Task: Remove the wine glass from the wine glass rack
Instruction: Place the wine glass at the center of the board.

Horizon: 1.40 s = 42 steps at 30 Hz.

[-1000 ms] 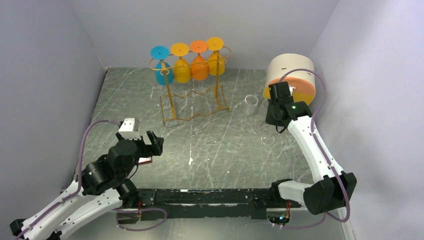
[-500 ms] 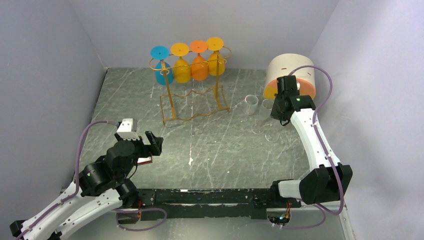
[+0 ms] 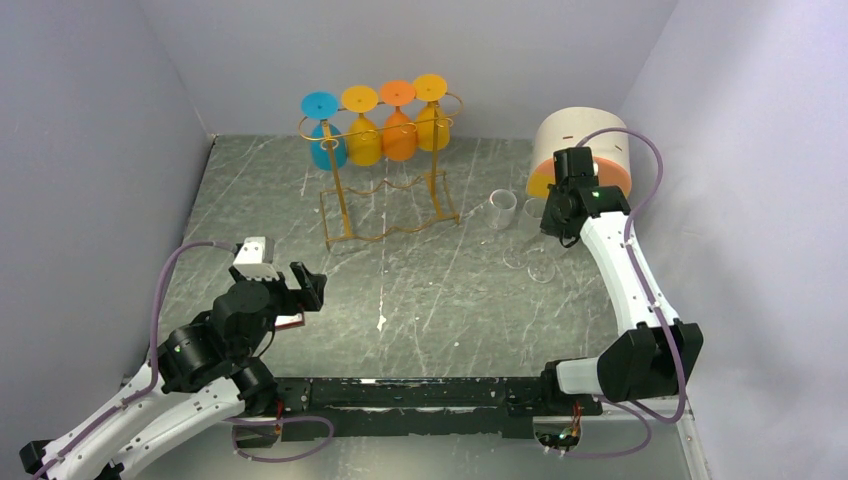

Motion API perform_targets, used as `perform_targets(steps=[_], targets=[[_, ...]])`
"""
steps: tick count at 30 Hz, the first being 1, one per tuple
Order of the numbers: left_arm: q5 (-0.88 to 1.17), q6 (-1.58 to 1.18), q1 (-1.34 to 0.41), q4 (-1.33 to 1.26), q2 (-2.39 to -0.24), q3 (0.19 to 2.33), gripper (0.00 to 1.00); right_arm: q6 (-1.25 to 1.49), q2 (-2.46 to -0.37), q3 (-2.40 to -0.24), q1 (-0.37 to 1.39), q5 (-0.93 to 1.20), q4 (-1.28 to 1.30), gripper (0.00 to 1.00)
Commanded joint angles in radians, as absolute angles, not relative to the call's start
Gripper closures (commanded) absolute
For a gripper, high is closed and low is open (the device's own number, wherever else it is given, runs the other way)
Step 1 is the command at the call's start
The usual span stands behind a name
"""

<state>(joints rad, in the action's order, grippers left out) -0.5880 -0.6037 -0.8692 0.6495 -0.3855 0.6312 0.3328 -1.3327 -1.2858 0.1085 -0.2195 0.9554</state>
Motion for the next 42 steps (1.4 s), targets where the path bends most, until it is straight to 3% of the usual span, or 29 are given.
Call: perform_targets(steps=[1, 10, 12, 13, 22, 38, 42], targets=[[-0.595, -0.617, -0.867, 0.651, -0.387, 0.641, 0.01, 0.320, -1.340, -1.323, 0.097, -0.245, 0.969, 0.88], [-0.588, -0.623, -0.867, 0.647, -0.405, 0.640, 0.01, 0.297, -1.348, -1.327, 0.097, -0.190, 0.960, 0.86], [-0.581, -0.630, -0.867, 0.650, -0.413, 0.640, 0.01, 0.298, -1.341, -1.328, 0.097, -0.208, 0.963, 0.70], [-0.575, -0.631, -0.867, 0.650, -0.416, 0.640, 0.01, 0.301, -1.338, -1.330, 0.097, -0.225, 0.965, 0.68], [-0.571, -0.633, -0.867, 0.650, -0.432, 0.640, 0.01, 0.302, -1.324, -1.351, 0.096, -0.266, 0.972, 0.63], [-0.586, -0.638, -0.867, 0.644, -0.432, 0.635, 0.01, 0.240, -1.213, -1.428, 0.098, -0.030, 0.905, 0.53], [-0.597, -0.649, -0.867, 0.646, -0.458, 0.638, 0.01, 0.250, -1.151, -1.412, 0.097, 0.158, 0.836, 0.51]])
